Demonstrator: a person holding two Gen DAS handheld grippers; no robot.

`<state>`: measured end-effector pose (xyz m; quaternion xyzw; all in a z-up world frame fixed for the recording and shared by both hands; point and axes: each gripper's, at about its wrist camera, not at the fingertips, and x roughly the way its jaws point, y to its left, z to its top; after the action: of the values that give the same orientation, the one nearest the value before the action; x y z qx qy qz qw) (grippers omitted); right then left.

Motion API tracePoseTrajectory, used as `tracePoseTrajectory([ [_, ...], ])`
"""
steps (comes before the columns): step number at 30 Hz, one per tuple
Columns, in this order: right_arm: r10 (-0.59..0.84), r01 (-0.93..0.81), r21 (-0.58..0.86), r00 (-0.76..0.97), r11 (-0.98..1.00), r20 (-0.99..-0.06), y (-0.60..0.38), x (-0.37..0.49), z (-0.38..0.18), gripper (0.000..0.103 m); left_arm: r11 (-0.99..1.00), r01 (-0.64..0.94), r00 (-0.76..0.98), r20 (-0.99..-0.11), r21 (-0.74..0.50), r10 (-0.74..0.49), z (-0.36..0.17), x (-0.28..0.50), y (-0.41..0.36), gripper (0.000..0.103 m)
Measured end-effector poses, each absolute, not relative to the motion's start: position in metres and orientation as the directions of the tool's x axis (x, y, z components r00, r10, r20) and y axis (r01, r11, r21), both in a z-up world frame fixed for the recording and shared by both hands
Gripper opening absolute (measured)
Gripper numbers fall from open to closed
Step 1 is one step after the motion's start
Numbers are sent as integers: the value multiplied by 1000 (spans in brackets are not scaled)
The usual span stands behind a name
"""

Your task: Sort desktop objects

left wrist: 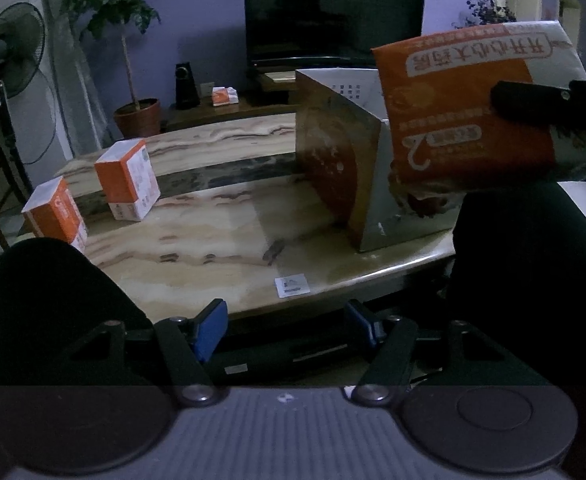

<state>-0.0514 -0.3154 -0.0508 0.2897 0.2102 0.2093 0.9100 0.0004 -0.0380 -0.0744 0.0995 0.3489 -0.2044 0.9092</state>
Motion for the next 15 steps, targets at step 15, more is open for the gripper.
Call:
tracePoseTrajectory([
  [15,385,-153,613,883,775,-267,-331,-94,-54,75,781,622,598,-679,57,-427,-80,-9,-75,66],
])
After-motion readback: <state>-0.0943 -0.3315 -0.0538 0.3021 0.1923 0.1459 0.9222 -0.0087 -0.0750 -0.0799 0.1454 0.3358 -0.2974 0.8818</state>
